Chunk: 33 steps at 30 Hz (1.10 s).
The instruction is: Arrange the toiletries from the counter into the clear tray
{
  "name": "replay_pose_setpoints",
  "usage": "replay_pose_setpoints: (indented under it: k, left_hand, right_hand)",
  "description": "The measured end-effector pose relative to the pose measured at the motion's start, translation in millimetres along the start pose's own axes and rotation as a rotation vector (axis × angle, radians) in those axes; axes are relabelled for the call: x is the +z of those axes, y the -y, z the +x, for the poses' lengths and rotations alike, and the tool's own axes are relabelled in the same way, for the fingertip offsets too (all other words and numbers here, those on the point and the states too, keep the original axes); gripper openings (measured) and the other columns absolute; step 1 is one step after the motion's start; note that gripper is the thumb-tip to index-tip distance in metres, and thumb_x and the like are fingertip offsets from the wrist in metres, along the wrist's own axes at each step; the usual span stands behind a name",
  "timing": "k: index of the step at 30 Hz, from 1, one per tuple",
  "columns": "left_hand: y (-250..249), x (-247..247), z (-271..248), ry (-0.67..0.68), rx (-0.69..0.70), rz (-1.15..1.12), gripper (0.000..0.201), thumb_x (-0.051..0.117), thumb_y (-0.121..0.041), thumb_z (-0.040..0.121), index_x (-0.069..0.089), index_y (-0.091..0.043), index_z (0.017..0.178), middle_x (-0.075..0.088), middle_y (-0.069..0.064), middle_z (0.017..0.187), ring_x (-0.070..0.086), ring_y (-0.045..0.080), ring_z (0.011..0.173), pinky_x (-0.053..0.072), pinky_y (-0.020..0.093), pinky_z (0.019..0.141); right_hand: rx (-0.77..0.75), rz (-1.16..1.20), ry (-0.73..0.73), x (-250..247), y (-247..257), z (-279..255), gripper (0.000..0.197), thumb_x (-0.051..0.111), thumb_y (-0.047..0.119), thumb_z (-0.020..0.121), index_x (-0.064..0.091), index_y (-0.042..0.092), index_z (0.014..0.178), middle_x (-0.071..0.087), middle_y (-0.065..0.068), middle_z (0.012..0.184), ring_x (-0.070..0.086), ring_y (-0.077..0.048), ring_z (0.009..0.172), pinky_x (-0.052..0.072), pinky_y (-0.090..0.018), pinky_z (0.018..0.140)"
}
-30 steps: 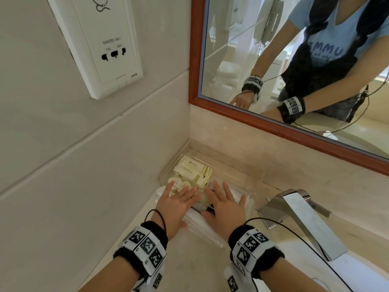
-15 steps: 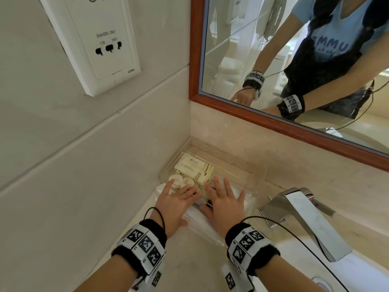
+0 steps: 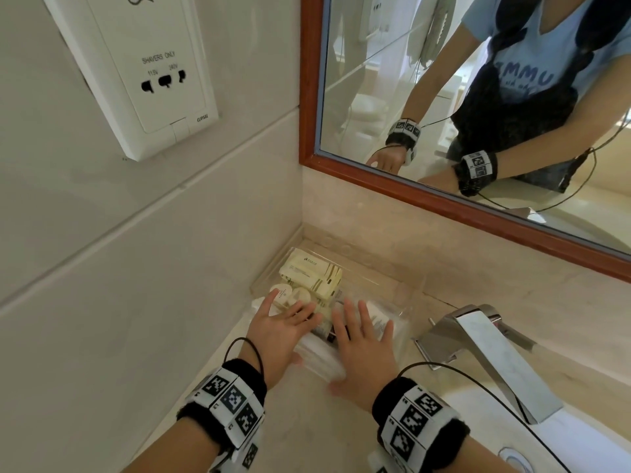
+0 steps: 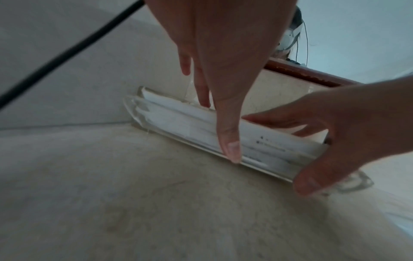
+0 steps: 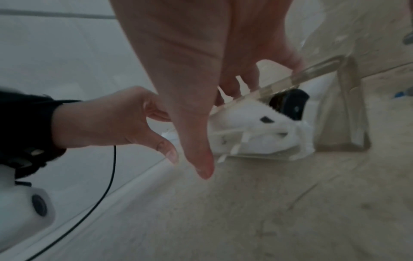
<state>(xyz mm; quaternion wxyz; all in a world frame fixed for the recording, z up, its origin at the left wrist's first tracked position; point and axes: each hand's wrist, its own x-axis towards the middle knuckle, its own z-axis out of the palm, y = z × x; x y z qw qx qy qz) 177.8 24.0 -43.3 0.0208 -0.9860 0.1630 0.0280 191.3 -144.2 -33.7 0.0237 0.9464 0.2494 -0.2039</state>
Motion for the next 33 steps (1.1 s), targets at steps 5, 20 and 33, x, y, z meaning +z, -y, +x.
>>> replay_pose_setpoints:
  k: [5,20,33]
  left_hand:
    - [-2.7,11.6,4.1,-0.017,-0.004,0.0,0.087,0.091,-0.049,0.015,0.075,-0.027,0.097,0.076,-0.009,0.1,0.073,0.006,0.088,0.004,0.039,0.108]
    - [-10.9,11.1,24.4,-0.168,-0.062,-0.016,0.052,0.092,-0.041,0.033,0.077,-0.019,0.078,0.077,-0.007,0.08,0.073,0.001,0.072,0.032,0.036,0.094]
    - [-26.0,-22.9,18.0,0.065,-0.183,0.006,0.051,0.044,-0.037,0.095,0.032,-0.019,0.141,0.036,-0.003,0.149,0.032,0.013,0.139,-0.005,0.044,0.119]
  right_hand:
    - [0.004,-0.036,-0.017,-4.1,-4.3,-0.3,0.1,0.059,0.042,0.086,-0.013,0.016,0.149,-0.023,-0.01,0.157,-0.018,-0.032,0.145,0.001,-0.063,0.113]
    - [-0.065,-0.082,-0.283,10.1,-28.1,19.8,0.087,0.094,0.033,0.025,0.072,0.026,0.108,0.072,0.001,0.113,0.071,-0.021,0.1,0.06,-0.045,0.065]
    - [-0.083,-0.011,-0.089,-25.3,-29.9,-0.5,0.064,0.047,0.029,0.096,0.012,0.024,0.15,0.009,0.001,0.16,0.01,-0.02,0.148,0.024,-0.048,0.116]
